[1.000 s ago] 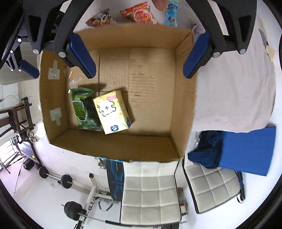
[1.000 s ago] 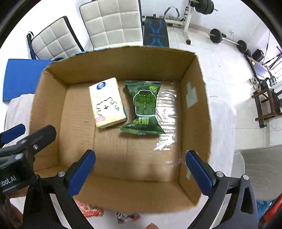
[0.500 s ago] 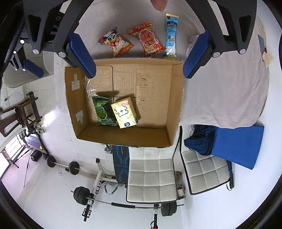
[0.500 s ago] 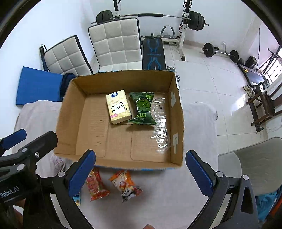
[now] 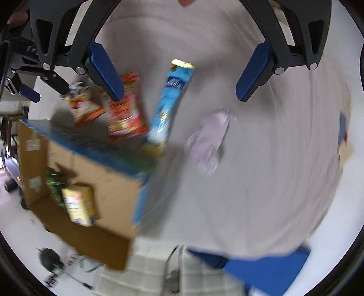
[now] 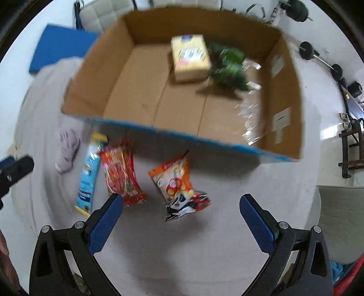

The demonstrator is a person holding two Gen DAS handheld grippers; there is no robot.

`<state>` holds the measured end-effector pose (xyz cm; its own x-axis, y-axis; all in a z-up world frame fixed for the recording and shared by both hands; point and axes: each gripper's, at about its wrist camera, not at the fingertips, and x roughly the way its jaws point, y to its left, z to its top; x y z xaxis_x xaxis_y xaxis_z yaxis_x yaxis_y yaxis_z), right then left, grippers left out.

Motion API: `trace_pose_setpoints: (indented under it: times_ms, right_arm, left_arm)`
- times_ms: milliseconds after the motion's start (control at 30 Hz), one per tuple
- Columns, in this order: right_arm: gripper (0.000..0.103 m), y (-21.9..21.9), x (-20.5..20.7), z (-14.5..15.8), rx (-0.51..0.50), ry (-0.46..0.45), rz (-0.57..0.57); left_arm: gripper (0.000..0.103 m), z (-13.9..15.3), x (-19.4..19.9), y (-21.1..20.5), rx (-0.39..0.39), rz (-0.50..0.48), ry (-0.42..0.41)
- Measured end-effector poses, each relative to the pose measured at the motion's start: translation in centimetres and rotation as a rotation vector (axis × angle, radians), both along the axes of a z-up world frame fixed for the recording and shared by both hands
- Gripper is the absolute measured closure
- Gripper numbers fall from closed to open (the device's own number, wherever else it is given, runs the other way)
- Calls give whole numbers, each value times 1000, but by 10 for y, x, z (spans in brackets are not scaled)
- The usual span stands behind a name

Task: Organize soft objects
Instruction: 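Withdraw both tools and move the right tool to the red snack bag, then grasp the red snack bag with the right tool while the left tool grasps the orange panda bag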

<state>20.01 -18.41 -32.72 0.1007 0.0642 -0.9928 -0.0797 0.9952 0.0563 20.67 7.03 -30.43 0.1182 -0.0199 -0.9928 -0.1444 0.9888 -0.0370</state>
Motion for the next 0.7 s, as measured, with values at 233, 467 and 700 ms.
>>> trace_pose_setpoints:
  times_ms: [233, 467, 700]
  right_arm:
    - [0, 54, 8, -53, 82, 85, 42]
    - [25, 96, 20, -108, 46, 147, 3]
    - [53, 86, -6, -104, 6, 156, -14]
  left_arm:
    - [2, -48, -13, 16, 34, 20, 71]
    - [2, -71, -20, 26, 46, 19, 91]
    - [2, -81, -26, 12, 9, -21, 95]
